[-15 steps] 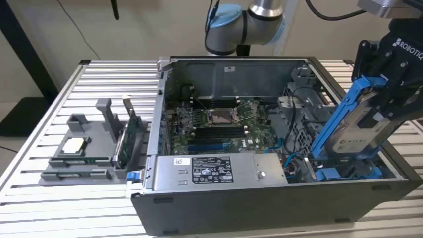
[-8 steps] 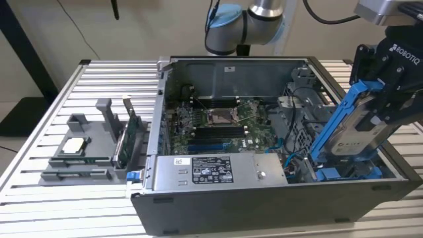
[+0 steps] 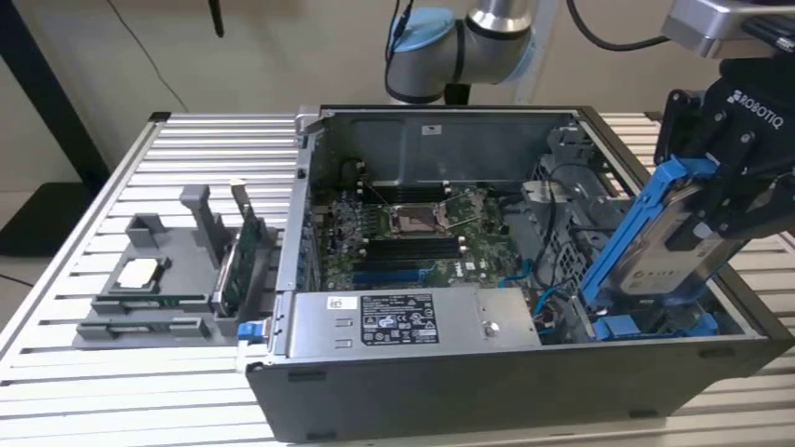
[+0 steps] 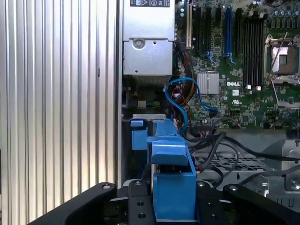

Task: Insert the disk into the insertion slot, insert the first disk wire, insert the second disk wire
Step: 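Insert the disk into the insertion slot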

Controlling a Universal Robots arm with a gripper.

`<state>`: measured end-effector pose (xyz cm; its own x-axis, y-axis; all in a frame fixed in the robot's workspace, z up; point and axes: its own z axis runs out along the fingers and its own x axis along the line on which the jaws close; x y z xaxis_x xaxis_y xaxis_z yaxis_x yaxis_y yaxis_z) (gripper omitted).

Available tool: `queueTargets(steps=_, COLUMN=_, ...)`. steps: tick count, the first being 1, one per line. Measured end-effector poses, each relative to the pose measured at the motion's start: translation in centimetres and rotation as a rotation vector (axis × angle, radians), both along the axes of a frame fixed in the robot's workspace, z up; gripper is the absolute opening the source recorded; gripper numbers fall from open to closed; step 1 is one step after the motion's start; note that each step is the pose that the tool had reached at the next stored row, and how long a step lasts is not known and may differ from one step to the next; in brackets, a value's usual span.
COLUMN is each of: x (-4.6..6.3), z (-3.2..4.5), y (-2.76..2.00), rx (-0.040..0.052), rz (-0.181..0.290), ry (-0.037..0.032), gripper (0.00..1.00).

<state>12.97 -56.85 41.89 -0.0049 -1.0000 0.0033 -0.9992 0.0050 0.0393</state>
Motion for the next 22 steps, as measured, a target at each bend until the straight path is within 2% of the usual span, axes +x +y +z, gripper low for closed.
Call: queueTargets(steps=22, x=0.3, z=-1.43, y=-0.16, rx=-0.0001, rz=0.000, ry=0.0000, gripper=0.33)
